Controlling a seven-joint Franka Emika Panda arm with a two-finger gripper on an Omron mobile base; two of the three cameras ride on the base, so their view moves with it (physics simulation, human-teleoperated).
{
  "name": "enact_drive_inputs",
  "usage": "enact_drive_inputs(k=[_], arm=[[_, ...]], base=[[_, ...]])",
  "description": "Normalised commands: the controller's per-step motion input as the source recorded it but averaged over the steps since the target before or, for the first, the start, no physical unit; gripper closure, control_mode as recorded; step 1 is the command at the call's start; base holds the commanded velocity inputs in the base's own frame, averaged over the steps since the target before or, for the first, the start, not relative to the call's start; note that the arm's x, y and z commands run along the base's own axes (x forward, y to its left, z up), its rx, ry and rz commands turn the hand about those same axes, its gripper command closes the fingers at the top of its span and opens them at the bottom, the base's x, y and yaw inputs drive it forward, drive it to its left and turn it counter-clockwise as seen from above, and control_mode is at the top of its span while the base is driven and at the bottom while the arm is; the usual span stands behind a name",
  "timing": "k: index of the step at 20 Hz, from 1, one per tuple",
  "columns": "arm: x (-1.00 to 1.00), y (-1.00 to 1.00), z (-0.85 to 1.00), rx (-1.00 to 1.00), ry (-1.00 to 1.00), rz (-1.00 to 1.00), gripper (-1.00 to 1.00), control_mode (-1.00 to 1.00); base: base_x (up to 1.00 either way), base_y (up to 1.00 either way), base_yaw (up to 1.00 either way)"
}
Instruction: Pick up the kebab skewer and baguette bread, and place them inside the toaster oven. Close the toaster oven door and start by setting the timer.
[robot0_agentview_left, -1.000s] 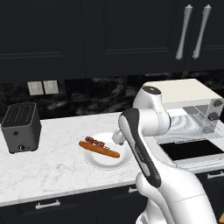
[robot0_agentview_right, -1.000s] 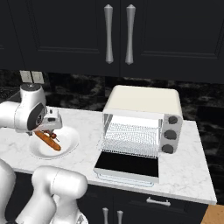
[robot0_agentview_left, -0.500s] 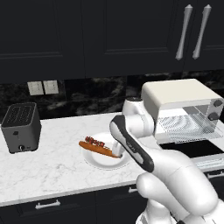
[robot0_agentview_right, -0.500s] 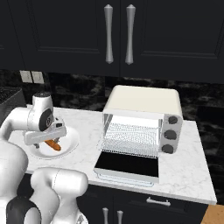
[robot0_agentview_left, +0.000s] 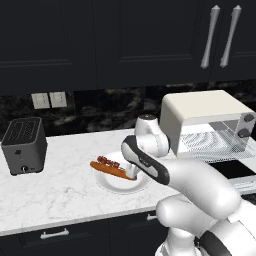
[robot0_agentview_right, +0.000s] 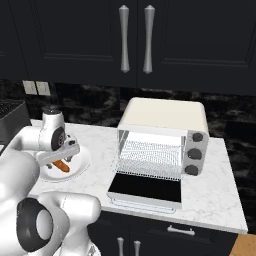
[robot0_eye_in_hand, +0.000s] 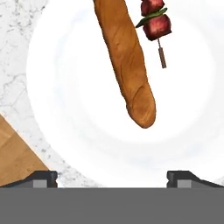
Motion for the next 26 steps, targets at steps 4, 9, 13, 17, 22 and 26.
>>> enact_drive_inputs(k=[4, 9, 13, 17, 22, 26], arm=[[0.14, 0.00, -0.28, 0.16, -0.03, 0.00, -1.00, -1.00], [0.04, 0.11, -0.26, 0.15, -0.08, 0.00, -1.00, -1.00], [0.00, 0.33, -0.10, 0.10, -0.14, 0.00, -1.00, -1.00], [0.03, 0.13, -0.05, 0.07, -0.17, 0.00, -1.00, -1.00], [0.23, 0.00, -0.02, 0.04, -0.10, 0.00, -1.00, -1.00], [0.06, 0.00, -0.09, 0.06, -0.02, 0.00, -1.00, -1.00]], base=[[0.00, 0.00, 0.00], [0.00, 0.00, 0.00], [0.00, 0.00, 0.00], [0.00, 0.00, 0.00], [0.00, 0.00, 0.00], [0.00, 0.00, 0.00]])
